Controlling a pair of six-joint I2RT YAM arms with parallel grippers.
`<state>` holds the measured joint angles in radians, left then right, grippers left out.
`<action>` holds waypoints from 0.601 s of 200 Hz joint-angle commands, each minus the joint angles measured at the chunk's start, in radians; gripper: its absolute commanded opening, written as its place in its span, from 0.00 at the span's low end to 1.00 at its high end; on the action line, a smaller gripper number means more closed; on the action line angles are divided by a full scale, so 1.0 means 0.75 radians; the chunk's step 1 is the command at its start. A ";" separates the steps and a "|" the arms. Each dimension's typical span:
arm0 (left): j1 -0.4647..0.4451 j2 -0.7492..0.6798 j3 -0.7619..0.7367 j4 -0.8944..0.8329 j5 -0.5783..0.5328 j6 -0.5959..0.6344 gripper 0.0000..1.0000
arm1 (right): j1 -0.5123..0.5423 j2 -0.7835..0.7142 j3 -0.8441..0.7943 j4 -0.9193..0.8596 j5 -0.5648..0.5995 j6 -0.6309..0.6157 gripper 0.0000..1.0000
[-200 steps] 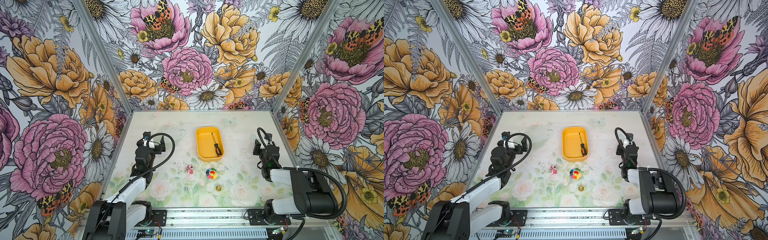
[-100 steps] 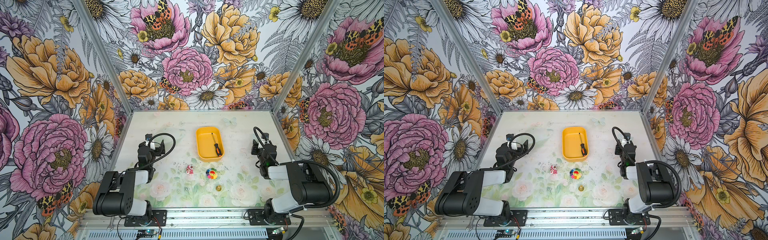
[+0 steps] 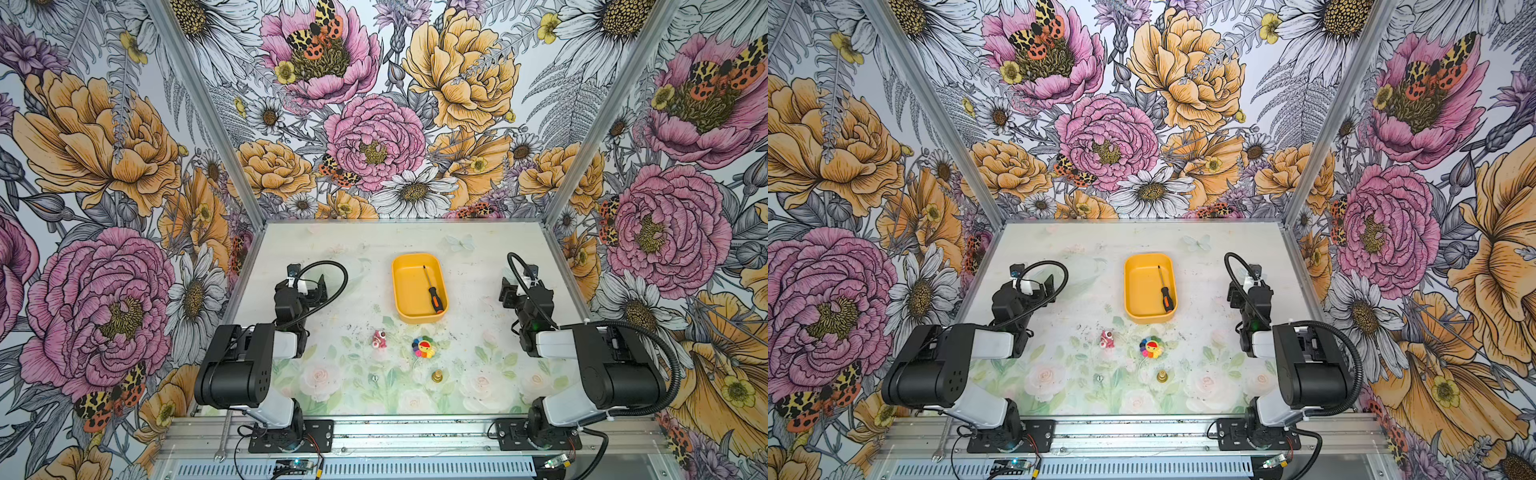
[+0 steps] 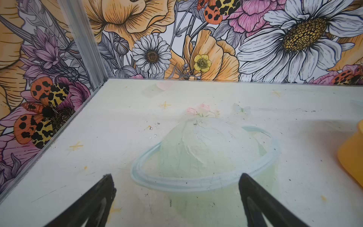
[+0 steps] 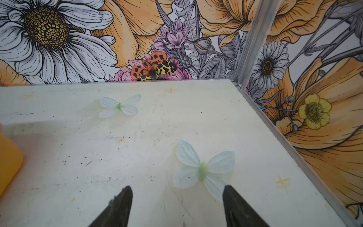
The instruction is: Put the screwdriver in the bin
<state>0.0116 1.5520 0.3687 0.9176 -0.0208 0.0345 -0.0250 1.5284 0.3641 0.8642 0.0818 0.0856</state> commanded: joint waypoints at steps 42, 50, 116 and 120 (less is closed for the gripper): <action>0.010 -0.004 0.015 0.021 0.011 -0.019 0.99 | 0.007 0.005 0.041 -0.009 0.007 -0.013 0.99; 0.009 -0.004 0.014 0.024 0.011 -0.019 0.99 | 0.006 0.008 0.043 -0.014 0.000 -0.012 0.99; 0.012 -0.004 0.015 0.024 0.012 -0.020 0.99 | 0.005 0.007 0.043 -0.016 -0.001 -0.012 0.99; 0.011 -0.004 0.014 0.024 0.011 -0.018 0.99 | 0.005 0.007 0.043 -0.016 -0.001 -0.012 1.00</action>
<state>0.0116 1.5520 0.3687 0.9176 -0.0208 0.0326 -0.0246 1.5284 0.3740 0.8463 0.0822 0.0845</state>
